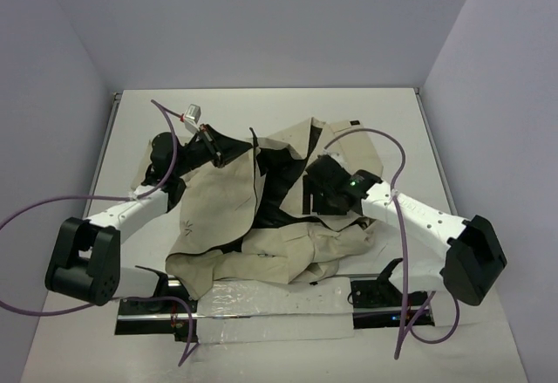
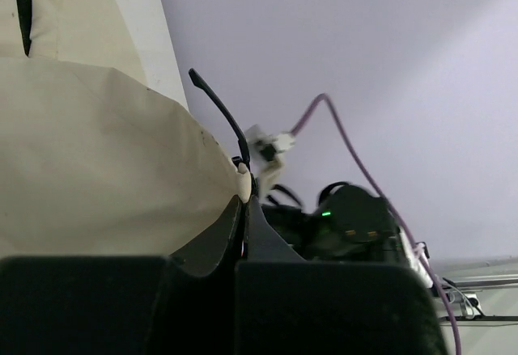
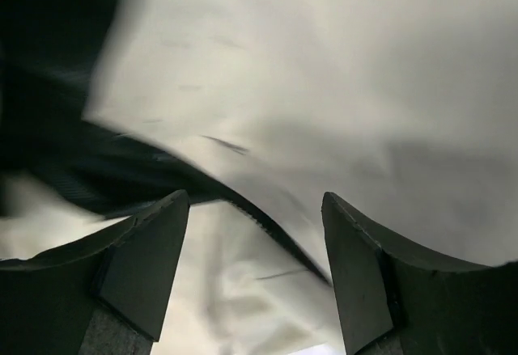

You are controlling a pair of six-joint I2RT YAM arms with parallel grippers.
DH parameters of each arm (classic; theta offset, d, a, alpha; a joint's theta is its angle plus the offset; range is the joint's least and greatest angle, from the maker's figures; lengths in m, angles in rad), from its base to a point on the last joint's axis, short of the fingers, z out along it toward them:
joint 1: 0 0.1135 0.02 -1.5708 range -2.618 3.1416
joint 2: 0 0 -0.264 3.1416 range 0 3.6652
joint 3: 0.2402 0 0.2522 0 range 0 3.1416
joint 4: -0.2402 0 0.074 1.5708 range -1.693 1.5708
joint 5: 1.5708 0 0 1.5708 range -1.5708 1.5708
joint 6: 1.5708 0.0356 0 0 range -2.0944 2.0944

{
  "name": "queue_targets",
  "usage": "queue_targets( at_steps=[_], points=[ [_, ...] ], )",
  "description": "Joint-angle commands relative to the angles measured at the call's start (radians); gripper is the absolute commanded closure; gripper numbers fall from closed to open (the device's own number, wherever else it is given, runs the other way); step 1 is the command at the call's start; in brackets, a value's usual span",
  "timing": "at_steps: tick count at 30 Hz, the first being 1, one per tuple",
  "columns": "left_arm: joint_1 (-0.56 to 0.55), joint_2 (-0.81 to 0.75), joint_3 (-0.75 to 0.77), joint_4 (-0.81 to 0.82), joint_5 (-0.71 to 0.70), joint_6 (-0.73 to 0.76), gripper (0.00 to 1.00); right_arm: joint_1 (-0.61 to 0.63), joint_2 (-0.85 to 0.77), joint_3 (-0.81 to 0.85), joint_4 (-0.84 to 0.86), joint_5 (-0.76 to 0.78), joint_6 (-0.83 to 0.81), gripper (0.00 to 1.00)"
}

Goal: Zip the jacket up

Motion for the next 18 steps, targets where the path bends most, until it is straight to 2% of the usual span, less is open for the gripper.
queue_targets(
  at_steps=[1,4,8,11,18],
  points=[
    [0.005,-0.050,-0.008,-0.026,-0.034,0.034,1.00,0.001,0.050,0.196,-0.024,-0.062,-0.198,0.27],
    [0.005,-0.062,-0.020,-0.022,-0.035,0.034,1.00,0.001,0.154,0.312,-0.070,-0.113,-0.381,0.28],
    [0.005,-0.075,-0.031,-0.022,-0.036,0.038,1.00,-0.011,0.315,0.394,-0.117,-0.229,-0.525,0.24],
    [0.005,-0.078,-0.034,-0.027,-0.034,0.043,1.00,-0.029,0.383,0.401,-0.096,-0.329,-0.560,0.24],
    [0.005,-0.088,-0.034,-0.047,-0.036,0.054,1.00,-0.063,0.437,0.368,-0.013,-0.373,-0.563,0.29]
  ],
)
